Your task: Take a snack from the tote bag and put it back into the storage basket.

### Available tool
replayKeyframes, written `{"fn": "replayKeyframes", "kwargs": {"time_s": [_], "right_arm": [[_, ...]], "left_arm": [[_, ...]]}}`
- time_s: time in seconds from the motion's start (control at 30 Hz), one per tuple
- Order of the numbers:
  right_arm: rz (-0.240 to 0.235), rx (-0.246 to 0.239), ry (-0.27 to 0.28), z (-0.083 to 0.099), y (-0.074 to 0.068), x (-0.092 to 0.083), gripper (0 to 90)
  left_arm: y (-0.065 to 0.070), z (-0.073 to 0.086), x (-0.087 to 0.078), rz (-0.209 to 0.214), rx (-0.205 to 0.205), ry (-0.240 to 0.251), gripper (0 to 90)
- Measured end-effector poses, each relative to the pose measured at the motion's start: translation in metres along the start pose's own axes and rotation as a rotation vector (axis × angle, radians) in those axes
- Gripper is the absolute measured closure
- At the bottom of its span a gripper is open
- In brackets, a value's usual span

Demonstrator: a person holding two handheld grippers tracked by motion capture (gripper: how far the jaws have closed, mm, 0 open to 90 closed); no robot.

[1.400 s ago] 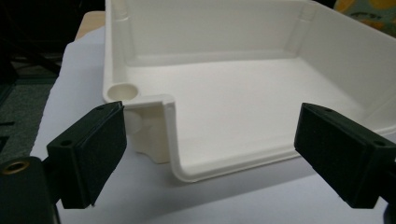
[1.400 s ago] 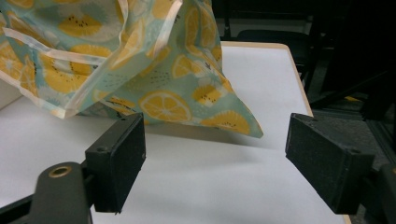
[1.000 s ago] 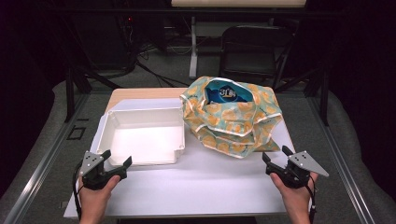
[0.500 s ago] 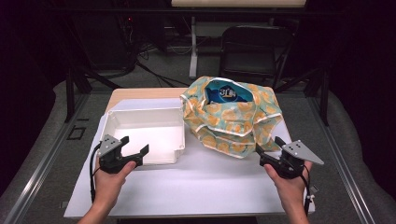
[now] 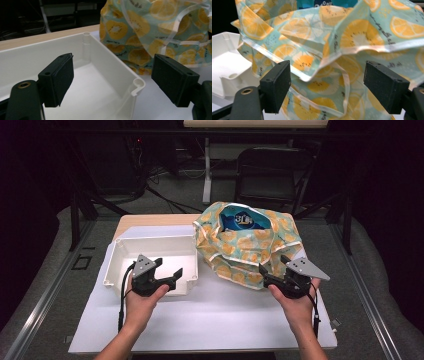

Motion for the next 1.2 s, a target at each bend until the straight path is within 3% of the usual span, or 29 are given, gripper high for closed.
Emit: {"fn": "replayKeyframes", "kwargs": {"time_s": [0.17,0.33,0.7,0.83,1.07,1.2], "right_arm": [[-0.005,-0.003,-0.011,-0.005,-0.002,0.004,20.5],[-0.018,0.001,-0.012,-0.01,-0.003,0.009,19.1],[-0.016,-0.005,-0.024,-0.024,-0.011,0.021,20.6],[0.01,0.005,-0.036,-0.024,-0.012,0.027,34.8],[0.062,-0.006,-0.033,-0.024,-0.011,0.028,84.6],[0.035,-0.013,-0.023,-0.023,-0.01,0.024,90.0]], "left_arm": [[0.004,-0.009,0.007,0.012,0.017,-0.007,19.5],[0.005,-0.018,0.015,0.035,0.0,0.001,19.9],[0.018,-0.034,0.035,0.06,0.038,-0.001,21.0],[0.024,-0.036,0.04,0.082,0.044,-0.002,21.8],[0.03,-0.037,0.044,0.102,0.048,0.013,23.0],[0.031,-0.036,0.045,0.115,0.038,0.014,25.1]]}}
Point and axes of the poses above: each handheld gripper's, and its own axes: x roughly forward along the jaws, z roughly out of its underside, y roughly to its right, the point moved 2 cm from there along x, roughly forward along the jaws, and after that the axes turned 15 degrees about -y, right-handed, at the moved point
